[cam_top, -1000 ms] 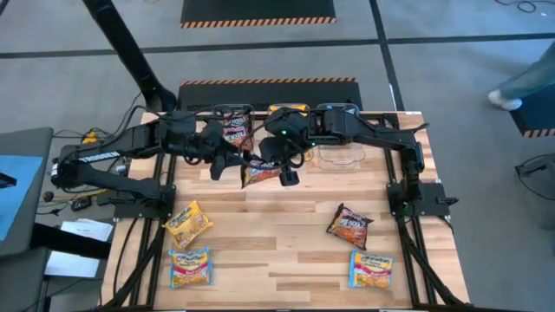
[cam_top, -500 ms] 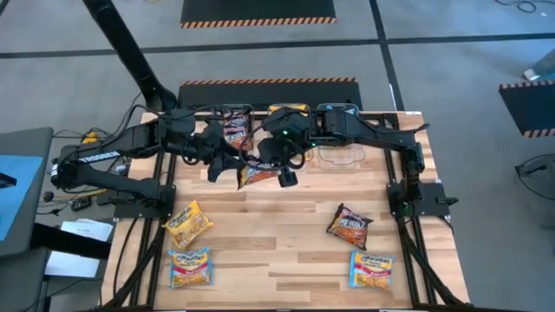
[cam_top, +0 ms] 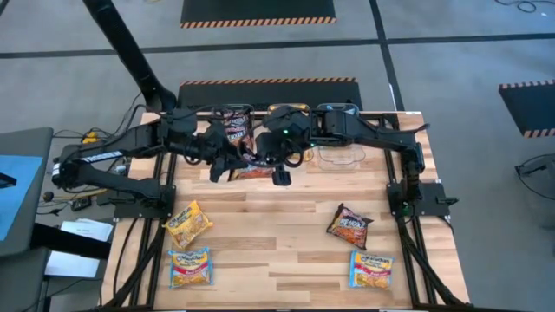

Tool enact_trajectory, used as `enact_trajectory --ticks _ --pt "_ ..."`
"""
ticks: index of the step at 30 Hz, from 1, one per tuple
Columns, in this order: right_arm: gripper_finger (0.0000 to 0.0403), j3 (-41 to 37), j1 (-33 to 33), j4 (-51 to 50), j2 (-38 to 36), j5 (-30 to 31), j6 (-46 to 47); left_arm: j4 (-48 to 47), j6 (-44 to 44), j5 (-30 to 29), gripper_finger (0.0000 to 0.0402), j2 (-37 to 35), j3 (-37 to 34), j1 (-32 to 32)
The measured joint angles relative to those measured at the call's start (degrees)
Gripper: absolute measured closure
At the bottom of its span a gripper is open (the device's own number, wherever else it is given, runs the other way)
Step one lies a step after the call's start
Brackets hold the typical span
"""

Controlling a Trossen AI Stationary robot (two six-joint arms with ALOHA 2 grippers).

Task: Sort Maruchan noodles
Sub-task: Put the black noodle pack into the left transparent bin

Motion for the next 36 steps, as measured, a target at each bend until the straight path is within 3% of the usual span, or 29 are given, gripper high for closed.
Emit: enact_trajectory --ticks 7,14,22,27,36 --pt "0.0399 -0.1 0.1 -1.1 0.0 -0.1 3.5 0.0 2.0 3.3 0.0174 4.1 0.0 0.0" --pt "0.0399 -0.1 0.1 -2.6 0.0 -0.7 3.6 -0.3 3.1 8.8 0.0221 5.4 0.0 0.0" --pt "0.0396 -0.1 0.0 -2.2 0.0 -0.7 3.4 -0.3 5.0 6.5 0.0279 5.3 0.0 0.2" --pt "0.0375 -0.1 -0.2 -2.6 0.0 -0.5 3.4 -0.3 5.1 6.2 0.0311 5.3 0.0 0.2" --pt "0.0308 -0.1 -0.2 -2.4 0.0 0.5 3.9 -0.6 6.4 5.8 0.0331 5.1 0.0 0.2"
